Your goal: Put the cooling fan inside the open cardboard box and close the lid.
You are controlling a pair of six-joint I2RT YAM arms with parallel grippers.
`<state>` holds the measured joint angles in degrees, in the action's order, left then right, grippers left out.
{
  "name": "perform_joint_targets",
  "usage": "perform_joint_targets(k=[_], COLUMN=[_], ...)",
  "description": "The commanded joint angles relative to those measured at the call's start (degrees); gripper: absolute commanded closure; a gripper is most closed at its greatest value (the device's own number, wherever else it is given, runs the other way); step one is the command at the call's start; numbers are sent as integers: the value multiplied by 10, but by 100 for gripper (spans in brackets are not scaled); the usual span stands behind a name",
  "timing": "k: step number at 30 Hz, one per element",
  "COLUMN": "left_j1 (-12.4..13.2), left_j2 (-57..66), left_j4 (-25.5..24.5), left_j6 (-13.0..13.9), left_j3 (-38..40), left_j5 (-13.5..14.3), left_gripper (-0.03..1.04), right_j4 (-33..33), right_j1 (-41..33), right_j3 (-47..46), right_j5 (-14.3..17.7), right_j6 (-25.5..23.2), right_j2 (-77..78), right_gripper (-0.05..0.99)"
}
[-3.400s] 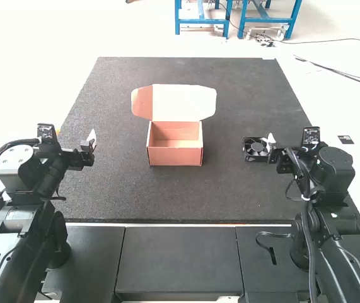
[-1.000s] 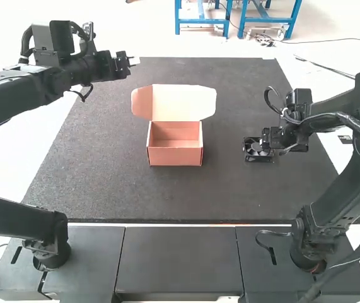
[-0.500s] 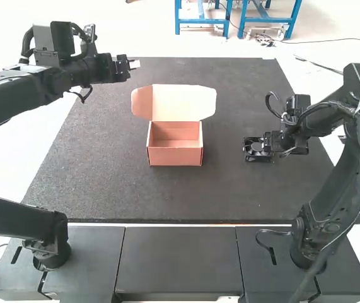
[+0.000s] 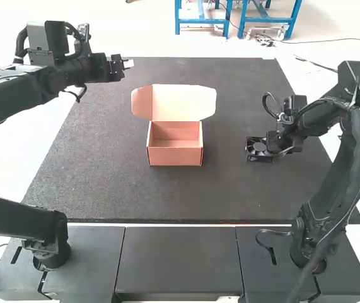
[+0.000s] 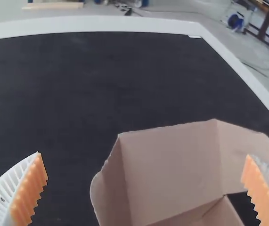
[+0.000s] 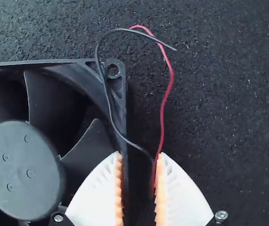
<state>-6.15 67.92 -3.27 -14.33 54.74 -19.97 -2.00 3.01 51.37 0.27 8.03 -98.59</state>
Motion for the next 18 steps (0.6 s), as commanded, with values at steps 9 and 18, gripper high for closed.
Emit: perform_joint_targets(k=[9,18], left_j1=[5,20], left_j2=[6,8], left_j4=[7,-4], left_j6=[18,39], left_j3=[7,2], left_j5=[-17,-24], left_gripper=[4,4], right_j4=[-3,53], right_j1=[-28,-24], right_j3=[-6,17], right_j5=[-4,-41], right_j6=[34,124], right_j2=[-15,31], right_gripper=[95,96])
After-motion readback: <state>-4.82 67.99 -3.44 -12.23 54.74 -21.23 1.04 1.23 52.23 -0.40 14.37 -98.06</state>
